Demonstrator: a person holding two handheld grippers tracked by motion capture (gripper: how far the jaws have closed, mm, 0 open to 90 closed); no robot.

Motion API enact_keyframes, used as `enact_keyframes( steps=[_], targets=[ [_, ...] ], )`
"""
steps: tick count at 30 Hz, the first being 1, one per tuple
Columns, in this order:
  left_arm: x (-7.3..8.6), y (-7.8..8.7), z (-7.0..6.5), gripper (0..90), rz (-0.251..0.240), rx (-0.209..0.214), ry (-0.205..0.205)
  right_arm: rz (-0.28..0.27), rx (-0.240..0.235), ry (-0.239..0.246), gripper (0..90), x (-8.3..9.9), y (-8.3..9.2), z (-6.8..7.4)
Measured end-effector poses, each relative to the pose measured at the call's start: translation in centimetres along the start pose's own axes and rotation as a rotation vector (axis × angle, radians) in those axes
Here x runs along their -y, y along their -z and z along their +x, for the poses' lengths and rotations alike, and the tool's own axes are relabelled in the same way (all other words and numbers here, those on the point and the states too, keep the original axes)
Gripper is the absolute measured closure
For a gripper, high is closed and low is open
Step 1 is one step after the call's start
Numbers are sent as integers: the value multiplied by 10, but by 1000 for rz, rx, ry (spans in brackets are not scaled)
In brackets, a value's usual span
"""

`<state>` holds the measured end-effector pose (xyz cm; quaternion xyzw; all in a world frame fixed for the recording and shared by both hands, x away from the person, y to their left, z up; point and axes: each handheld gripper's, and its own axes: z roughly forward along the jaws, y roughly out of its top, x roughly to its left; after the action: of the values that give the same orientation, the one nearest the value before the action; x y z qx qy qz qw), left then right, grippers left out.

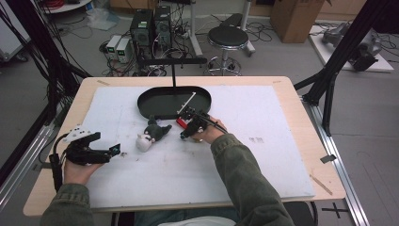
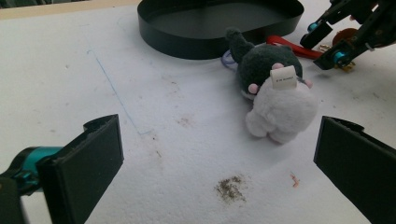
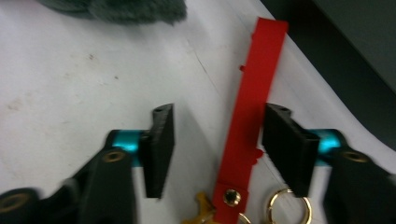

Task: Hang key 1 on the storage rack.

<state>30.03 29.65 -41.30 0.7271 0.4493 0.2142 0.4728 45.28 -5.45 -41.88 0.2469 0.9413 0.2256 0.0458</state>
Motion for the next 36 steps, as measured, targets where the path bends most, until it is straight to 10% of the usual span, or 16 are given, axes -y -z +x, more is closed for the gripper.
enact_keyframes(
  steps=[7,26,36],
  targets=[
    [0,0,0,18,0,0,2,23,9,-33,733,1,1,-4],
    [-1,-2,-1,18,6,3,-4,-178,-39,-87,747,15,75,-25],
    [-1,-2,0,18,7,6,-7,-184,-55,-76,746,4,107,-33]
  ],
)
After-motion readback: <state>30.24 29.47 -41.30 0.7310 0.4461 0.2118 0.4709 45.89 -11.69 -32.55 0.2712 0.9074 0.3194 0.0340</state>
